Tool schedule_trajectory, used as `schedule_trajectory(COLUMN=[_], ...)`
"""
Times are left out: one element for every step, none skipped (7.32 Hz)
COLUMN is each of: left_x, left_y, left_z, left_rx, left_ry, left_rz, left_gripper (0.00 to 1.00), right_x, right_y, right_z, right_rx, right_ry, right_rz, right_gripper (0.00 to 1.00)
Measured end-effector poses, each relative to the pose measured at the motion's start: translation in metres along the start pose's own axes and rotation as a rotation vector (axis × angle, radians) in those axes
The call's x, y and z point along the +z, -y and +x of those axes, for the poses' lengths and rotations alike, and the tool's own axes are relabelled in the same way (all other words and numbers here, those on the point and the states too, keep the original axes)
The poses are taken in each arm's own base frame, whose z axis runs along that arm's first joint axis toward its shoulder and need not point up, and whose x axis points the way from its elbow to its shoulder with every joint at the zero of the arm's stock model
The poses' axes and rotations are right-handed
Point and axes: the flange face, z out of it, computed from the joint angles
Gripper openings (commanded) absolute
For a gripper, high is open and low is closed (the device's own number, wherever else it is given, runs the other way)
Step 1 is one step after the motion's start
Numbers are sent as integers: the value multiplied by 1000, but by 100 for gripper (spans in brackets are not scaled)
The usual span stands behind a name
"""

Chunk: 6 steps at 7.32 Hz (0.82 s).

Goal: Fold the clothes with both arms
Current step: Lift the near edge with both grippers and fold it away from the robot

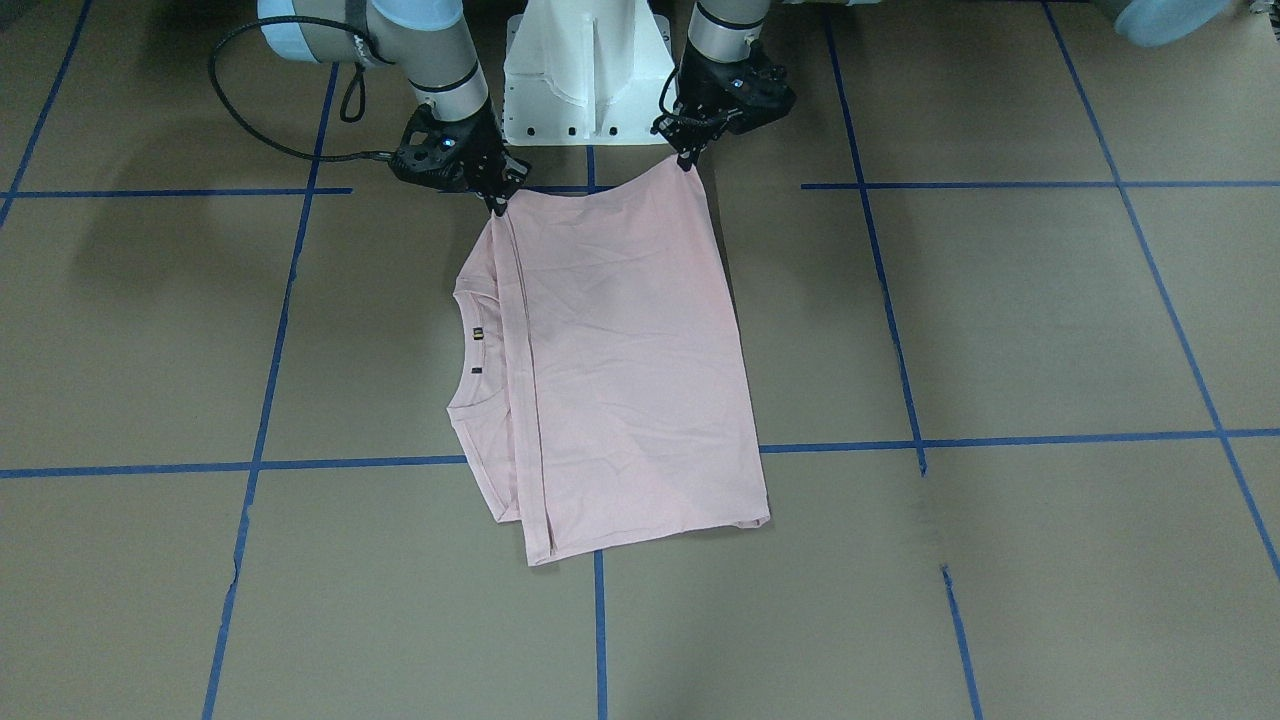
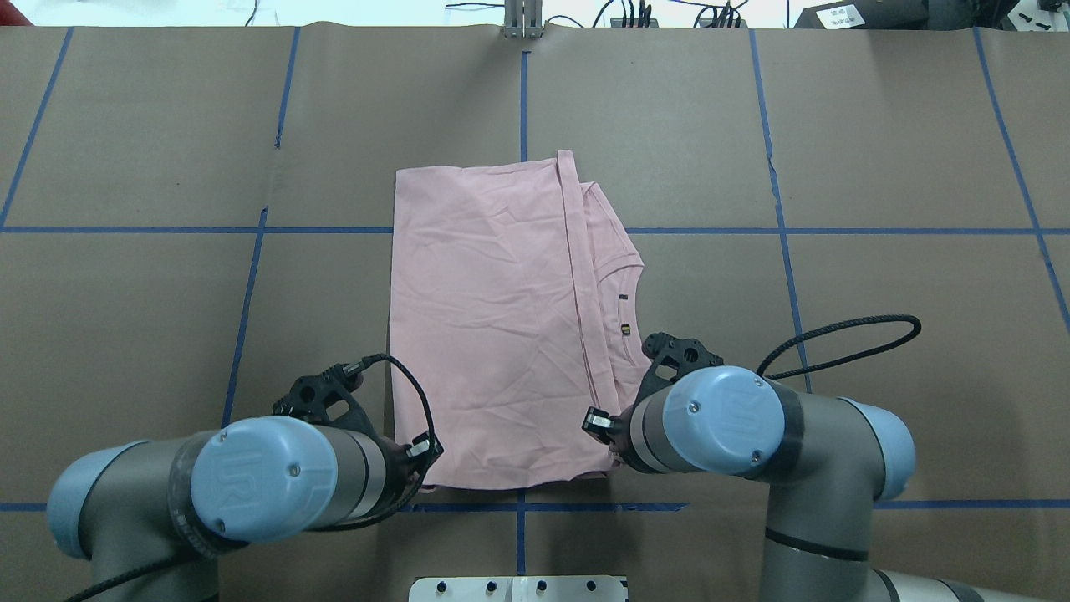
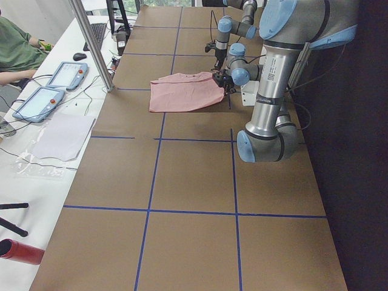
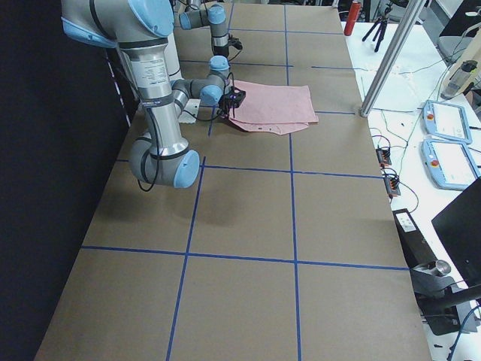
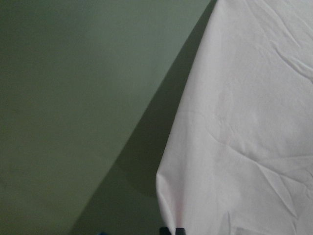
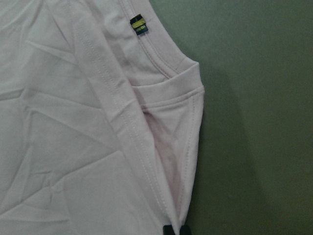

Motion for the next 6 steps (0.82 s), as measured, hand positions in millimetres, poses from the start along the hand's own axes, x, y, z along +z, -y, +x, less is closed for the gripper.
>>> schedule_trajectory(left_x=[-12, -21, -25, -30, -33, -28], left_y=[-19, -30, -26, -5, 30, 67], left_z=[-7, -11, -11, -4, 5, 14], left_rx=[22, 36, 37, 32, 34, 27], left_ry=[15, 26, 28, 17, 4, -1], left_rz=[-26, -43, -41, -12, 39, 93], left_gripper=[0, 0, 0, 0, 0, 0], right_x=[-9, -14, -15, -20, -29, -31], right_y=[-14, -20, -16, 1, 29, 58], right_z=[3, 3, 0, -8, -23, -40], right_rx=[-17, -25, -28, -40, -61, -64], right_ry=[14, 23, 31, 48, 70, 79], right_rz=[-20, -29, -18, 17, 64, 105], right_gripper=[0, 0, 0, 0, 0, 0])
